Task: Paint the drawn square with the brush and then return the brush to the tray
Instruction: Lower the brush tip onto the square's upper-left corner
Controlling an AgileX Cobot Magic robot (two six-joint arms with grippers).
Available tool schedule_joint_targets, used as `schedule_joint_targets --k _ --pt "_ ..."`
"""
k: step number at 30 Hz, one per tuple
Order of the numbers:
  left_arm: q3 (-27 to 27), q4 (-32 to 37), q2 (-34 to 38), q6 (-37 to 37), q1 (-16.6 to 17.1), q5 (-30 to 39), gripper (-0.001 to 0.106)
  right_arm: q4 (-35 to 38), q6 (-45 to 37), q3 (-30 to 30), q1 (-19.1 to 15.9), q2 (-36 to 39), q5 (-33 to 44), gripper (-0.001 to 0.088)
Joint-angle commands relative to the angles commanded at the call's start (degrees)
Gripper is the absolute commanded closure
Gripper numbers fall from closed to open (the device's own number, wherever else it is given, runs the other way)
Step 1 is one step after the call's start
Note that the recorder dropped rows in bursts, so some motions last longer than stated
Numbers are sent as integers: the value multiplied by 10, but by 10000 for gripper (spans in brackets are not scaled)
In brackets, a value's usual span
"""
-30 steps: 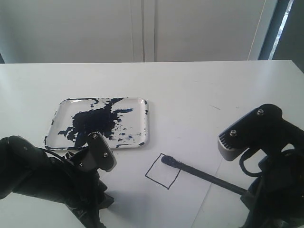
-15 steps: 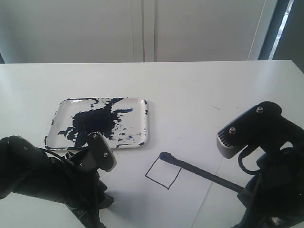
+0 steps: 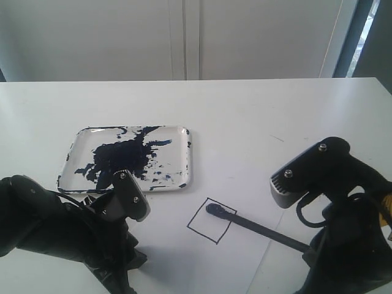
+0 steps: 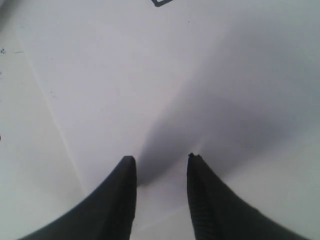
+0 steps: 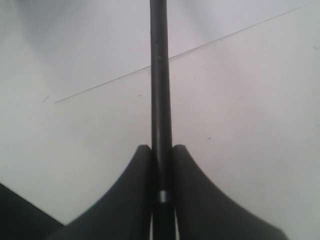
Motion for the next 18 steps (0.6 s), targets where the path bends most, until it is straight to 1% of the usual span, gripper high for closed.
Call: schedule_joint_targets --k 5,18 --pt "0 0 0 0 0 0 647 -1 -11 0 0 2 -5 868" --pt "0 0 0 0 0 0 647 -27 11 0 0 2 -16 868"
